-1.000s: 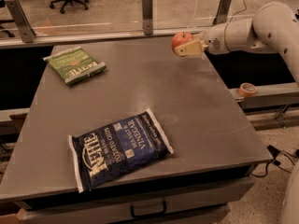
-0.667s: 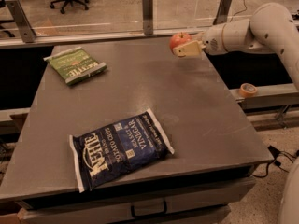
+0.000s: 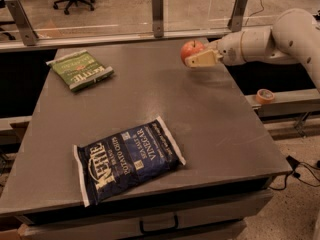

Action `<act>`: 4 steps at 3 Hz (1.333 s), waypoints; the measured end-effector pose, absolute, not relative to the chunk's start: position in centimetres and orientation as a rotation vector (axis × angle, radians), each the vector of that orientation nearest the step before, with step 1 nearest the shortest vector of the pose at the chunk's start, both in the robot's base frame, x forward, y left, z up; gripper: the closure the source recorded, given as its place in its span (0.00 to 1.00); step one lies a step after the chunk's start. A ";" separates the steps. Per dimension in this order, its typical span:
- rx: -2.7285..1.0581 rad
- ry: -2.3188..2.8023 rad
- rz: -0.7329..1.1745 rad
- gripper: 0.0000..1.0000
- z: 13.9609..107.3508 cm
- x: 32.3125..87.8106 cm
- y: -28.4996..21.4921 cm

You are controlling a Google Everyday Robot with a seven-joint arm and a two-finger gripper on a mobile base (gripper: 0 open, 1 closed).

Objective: Move apple near blue chip bag

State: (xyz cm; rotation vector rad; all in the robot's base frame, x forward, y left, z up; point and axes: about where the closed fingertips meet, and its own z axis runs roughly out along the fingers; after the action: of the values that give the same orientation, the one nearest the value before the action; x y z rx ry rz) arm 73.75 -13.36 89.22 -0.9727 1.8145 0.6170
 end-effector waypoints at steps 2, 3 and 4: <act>-1.147 1.765 0.801 1.00 87.8 64.1 -11.8; -1.232 1.772 0.875 1.00 85.9 60.2 -11.8; -1.329 1.777 0.950 1.00 84.2 56.9 -11.6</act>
Offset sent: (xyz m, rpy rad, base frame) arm -0.1580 0.0105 -0.0271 0.0159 0.0984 0.3239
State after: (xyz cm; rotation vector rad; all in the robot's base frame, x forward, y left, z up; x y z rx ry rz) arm 56.90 -11.56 84.20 -1.3290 1.7775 0.9495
